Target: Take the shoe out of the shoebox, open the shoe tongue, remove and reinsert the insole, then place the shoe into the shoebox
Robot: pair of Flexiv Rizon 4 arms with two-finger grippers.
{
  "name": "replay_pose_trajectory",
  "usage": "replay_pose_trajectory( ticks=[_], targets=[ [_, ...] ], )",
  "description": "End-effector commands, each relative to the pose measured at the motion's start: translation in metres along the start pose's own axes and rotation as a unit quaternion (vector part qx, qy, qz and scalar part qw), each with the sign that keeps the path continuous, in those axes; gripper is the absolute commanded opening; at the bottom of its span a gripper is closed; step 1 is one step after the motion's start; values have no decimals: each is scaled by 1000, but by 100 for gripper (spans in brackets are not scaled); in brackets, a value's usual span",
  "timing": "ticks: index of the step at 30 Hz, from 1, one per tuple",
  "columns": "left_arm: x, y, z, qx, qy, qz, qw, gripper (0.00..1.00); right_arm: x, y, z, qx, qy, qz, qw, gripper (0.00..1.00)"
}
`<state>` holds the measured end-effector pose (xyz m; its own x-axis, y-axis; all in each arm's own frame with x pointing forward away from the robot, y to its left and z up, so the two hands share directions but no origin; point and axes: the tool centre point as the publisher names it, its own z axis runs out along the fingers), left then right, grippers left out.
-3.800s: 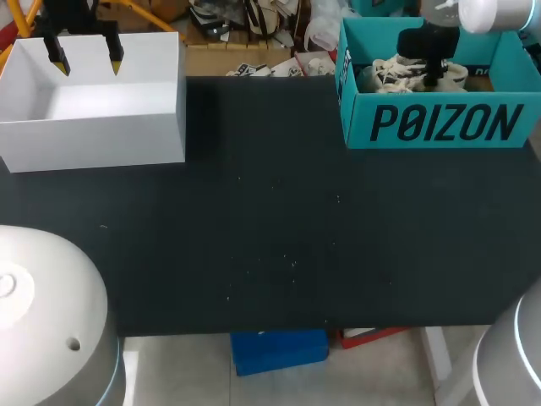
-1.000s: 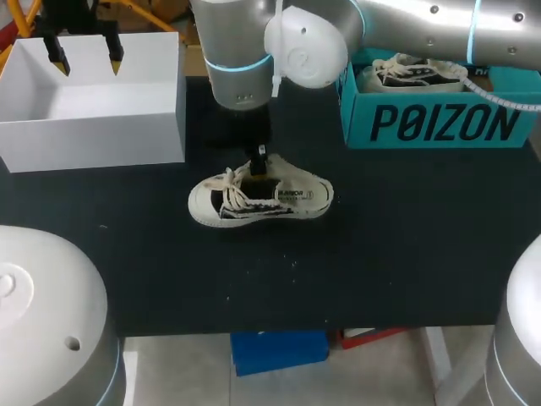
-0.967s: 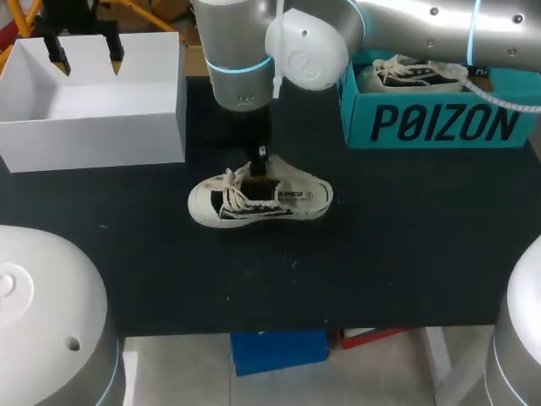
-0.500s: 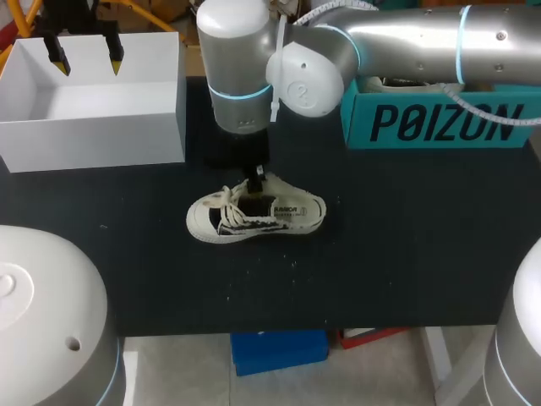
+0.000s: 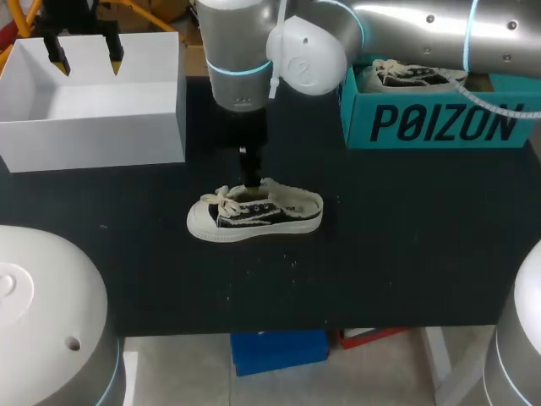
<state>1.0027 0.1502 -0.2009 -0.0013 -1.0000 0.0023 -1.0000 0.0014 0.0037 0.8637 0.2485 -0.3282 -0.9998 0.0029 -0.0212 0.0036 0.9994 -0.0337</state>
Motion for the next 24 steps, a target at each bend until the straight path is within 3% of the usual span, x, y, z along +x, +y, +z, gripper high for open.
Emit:
replay_pose_trajectory(
  ticks=[1, 12, 24],
  targets=[
    [0, 1, -1, 0, -1, 0, 1000, 100, 13, -22, -22, -62, -12, -3, 998, 100],
    [0, 1, -1, 0, -1, 0, 1000, 100, 23, -40, -47, -209, -7, -51, 977, 100],
    [0, 1, -1, 0, -1, 0, 1000, 100, 23, -40, -47, -209, -7, -51, 977, 100]
  ],
)
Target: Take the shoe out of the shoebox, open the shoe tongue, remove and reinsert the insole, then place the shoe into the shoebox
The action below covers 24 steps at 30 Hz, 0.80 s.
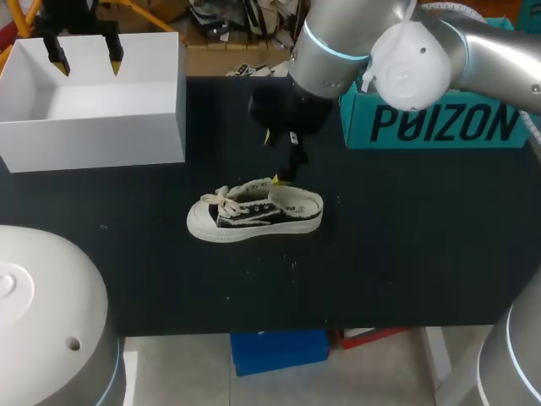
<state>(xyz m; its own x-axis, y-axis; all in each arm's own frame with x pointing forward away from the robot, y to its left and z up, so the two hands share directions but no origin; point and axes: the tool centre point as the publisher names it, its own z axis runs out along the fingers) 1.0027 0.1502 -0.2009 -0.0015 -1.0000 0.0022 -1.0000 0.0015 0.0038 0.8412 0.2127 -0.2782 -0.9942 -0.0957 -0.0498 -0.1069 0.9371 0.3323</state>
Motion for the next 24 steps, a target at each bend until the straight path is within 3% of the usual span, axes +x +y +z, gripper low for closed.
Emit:
replay_pose_trajectory(
  ticks=[1, 23, 24],
  targets=[
    [0, 1, -1, 0, -1, -1, 1000, 100, 2, -3, 1, -23, -2, 0, 1000, 100],
    [0, 1, -1, 0, -1, -1, 1000, 100, 2, -3, 1, -23, -2, 0, 1000, 100],
    [0, 1, -1, 0, -1, -1, 1000, 100, 4, -4, 2, -38, 0, 1, 999, 100]
  ],
)
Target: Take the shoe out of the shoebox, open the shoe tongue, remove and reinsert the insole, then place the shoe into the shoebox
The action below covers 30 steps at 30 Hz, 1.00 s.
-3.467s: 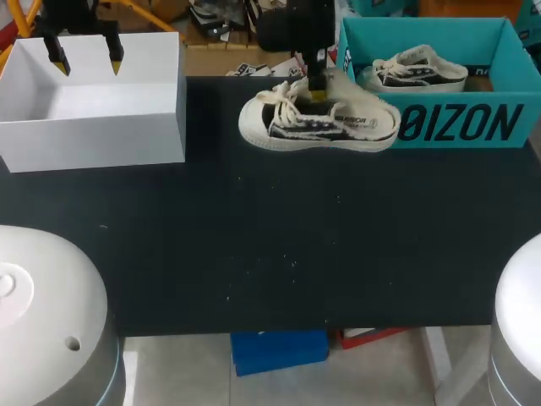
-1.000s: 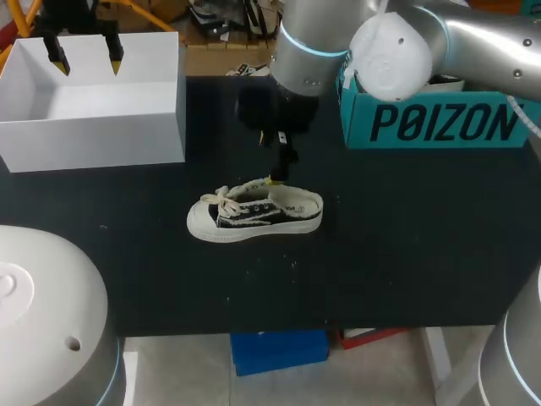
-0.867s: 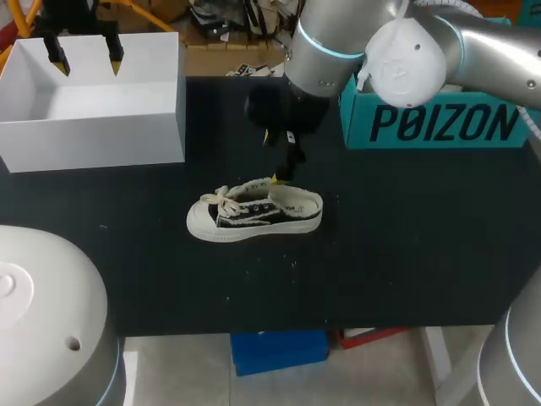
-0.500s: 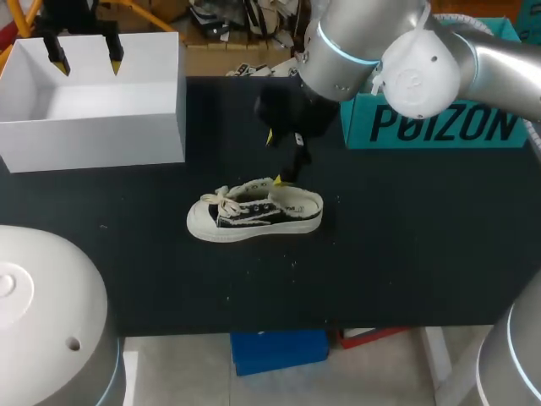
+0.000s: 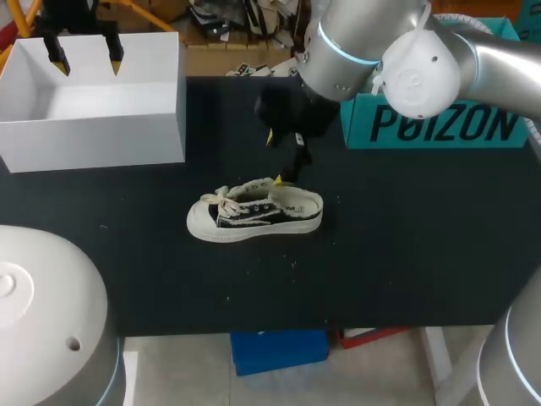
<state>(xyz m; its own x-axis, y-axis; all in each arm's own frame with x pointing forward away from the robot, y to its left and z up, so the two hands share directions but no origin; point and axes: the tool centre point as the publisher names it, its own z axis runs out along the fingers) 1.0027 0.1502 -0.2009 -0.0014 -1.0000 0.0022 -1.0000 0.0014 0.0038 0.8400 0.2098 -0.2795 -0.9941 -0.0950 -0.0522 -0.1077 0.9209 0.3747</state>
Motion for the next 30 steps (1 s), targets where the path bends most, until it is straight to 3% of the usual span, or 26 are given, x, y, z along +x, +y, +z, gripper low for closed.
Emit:
replay_pose_trajectory(
  ticks=[1, 10, 21, 30],
  targets=[
    [0, 1, -1, 0, -1, -1, 1000, 100, 4, -2, 2, -24, 1, 0, 1000, 100],
    [0, 1, -1, 0, -1, -1, 1000, 100, 2, -31, 7, -85, -22, 20, 996, 100],
    [0, 1, -1, 0, -1, -1, 1000, 100, -6, -65, 39, -160, -30, 24, 986, 100],
    [0, 1, -1, 0, -1, -1, 1000, 100, -10, -82, 62, -211, -19, 28, 977, 100]
  ],
)
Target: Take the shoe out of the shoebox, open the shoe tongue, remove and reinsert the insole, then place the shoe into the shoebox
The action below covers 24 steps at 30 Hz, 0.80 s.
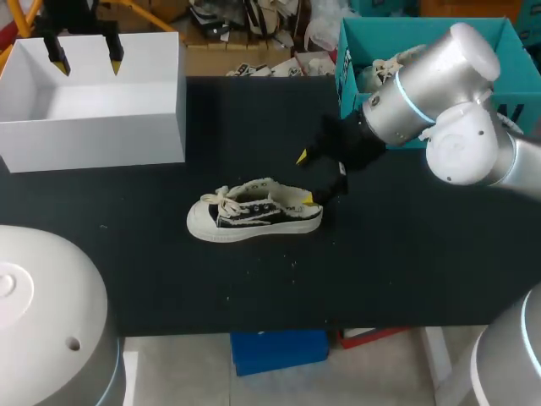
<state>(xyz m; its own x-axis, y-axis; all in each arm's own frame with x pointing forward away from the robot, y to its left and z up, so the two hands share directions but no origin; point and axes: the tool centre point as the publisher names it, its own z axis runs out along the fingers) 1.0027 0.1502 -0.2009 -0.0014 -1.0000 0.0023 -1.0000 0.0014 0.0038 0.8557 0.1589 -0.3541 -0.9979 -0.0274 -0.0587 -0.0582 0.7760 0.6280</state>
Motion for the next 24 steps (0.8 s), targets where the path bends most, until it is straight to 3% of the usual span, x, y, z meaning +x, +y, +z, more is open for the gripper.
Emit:
replay_pose_trajectory(
  ticks=[1, 8, 24],
  targets=[
    [0, 1, -1, 0, -1, 0, 1000, 100, -3, -10, 11, -74, 3, 2, 997, 100],
    [0, 1, -1, 0, -1, 0, 1000, 100, 3, -20, 23, -127, 10, 9, 992, 100],
    [0, 1, -1, 0, -1, 0, 1000, 100, 13, -34, 50, -171, 19, 27, 985, 100]
  ],
)
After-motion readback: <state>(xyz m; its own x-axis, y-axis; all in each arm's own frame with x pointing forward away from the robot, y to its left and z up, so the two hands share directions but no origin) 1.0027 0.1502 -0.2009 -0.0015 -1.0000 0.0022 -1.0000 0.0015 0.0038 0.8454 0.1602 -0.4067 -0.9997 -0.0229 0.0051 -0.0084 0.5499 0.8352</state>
